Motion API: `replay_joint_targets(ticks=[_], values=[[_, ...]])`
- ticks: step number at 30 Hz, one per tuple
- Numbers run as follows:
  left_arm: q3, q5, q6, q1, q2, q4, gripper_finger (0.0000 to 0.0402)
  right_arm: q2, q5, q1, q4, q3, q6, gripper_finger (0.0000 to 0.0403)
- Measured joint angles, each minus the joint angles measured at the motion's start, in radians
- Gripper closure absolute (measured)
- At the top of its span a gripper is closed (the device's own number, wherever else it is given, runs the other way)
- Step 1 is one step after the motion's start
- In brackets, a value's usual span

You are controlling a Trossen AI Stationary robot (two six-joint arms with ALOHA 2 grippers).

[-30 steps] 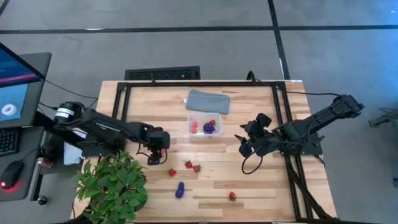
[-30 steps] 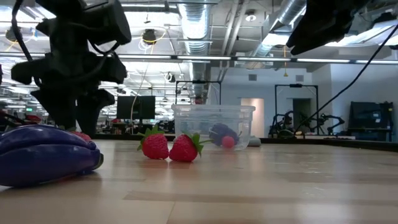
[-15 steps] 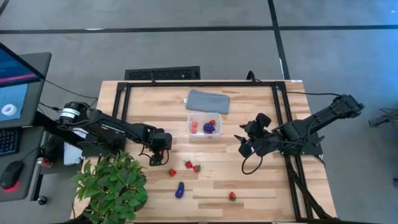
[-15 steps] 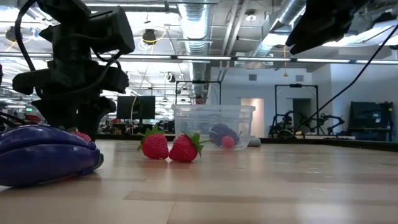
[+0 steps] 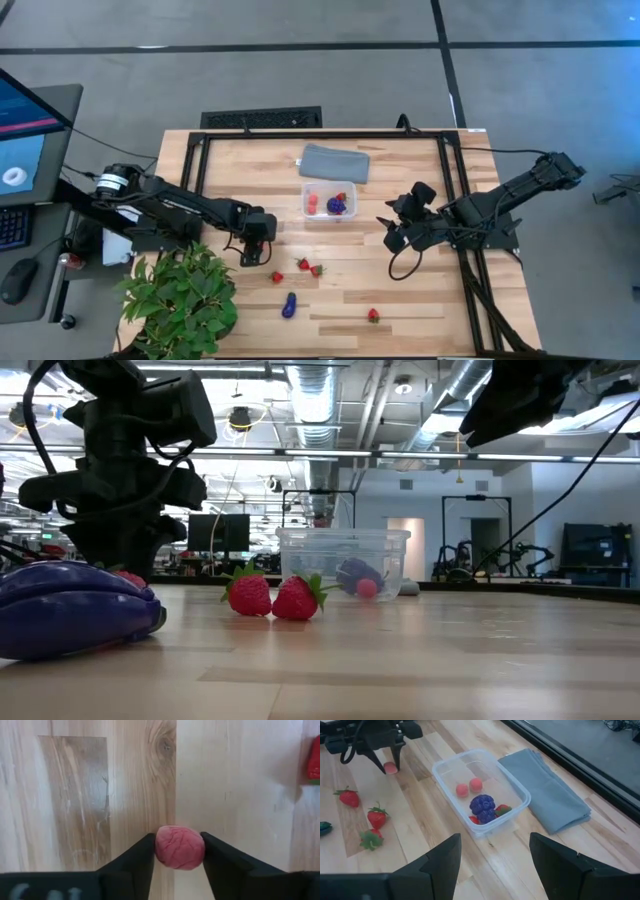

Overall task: Pick and placing Produce into tupperware
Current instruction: Put the pink peach into the transparent bin

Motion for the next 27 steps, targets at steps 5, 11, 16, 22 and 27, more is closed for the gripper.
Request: replay_joint_targets(ticks=[5, 11, 16, 22, 27], values=[[0.000, 0.003, 0.004, 0.000, 0.000, 0.000, 0.0287, 0.000, 0.000, 0.000, 0.000, 0.000, 0.000, 0.0143], [0.000, 0.008, 0.005, 0.000, 0.000, 0.000, 0.0291, 0.000, 0.000, 0.000, 0.000, 0.000, 0.000, 0.0143], [0.009, 0.007, 0.004, 0.000, 0.000, -0.002, 0.0290, 0.000, 0.000, 0.000, 0.000, 0.000, 0.000, 0.0143], [0.061, -0.004, 0.008, 0.018, 0.000, 0.000, 0.0292, 0.000, 0.000, 0.000, 0.000, 0.000, -0.001, 0.0143], [0.115, -0.010, 0.040, 0.049, 0.000, 0.000, 0.0293, 0.000, -0.003, 0.000, 0.000, 0.000, 0.000, 0.0143]])
